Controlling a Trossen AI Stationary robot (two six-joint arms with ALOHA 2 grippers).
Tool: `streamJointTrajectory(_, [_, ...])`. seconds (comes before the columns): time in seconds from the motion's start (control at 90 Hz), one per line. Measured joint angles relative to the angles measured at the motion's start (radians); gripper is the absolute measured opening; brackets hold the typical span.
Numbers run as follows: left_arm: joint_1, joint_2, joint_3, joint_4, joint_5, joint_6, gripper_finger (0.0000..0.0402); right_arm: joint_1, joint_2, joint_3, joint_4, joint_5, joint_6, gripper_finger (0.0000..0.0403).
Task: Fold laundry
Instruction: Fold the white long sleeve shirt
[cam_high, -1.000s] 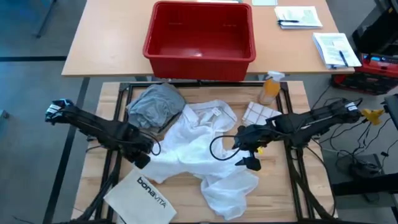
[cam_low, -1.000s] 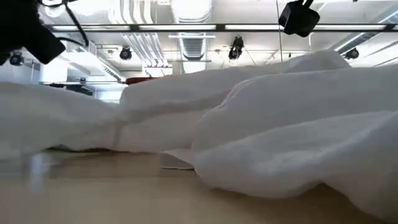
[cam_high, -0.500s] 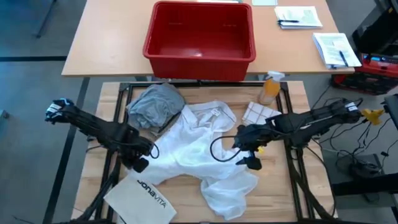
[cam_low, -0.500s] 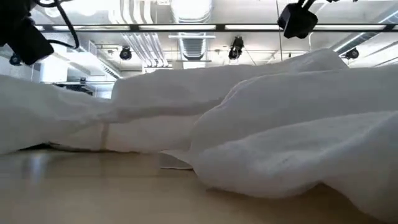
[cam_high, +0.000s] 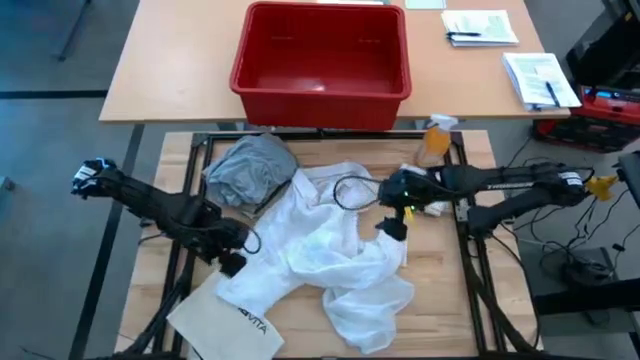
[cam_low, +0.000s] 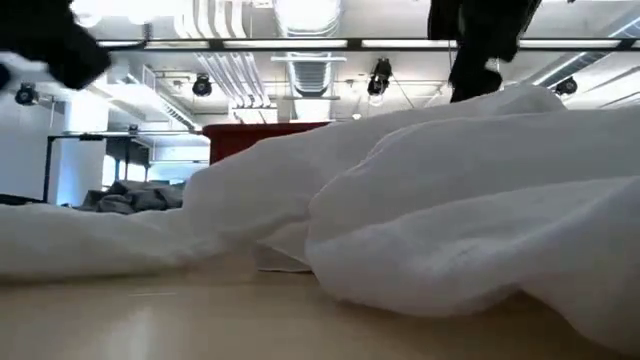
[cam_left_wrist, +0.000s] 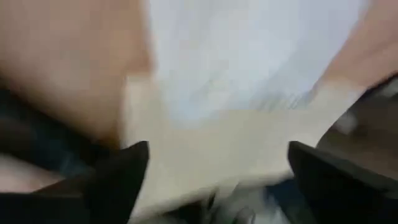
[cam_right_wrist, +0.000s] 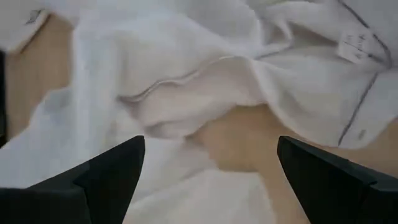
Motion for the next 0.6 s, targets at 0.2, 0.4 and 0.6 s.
streamJointTrajectory(0.2, [0.081, 0.099, 0.0, 0.378, -0.49, 0.146, 0.0378, -0.194, 0.029, -0.054, 0.094, 0.032, -0.008, 0.0352])
streamJointTrajectory(0.4, [0.269, 0.272, 0.008, 0.775, -0.692, 0.395, 0.034, -0.375, 0.129, -0.048, 0.176, 0.045, -0.001, 0.0352])
streamJointTrajectory(0.6, [0.612, 0.503, 0.159, 0.842, -0.302, 0.578, 0.03, -0.413, 0.137, -0.054, 0.133, -0.119, -0.056, 0.0316])
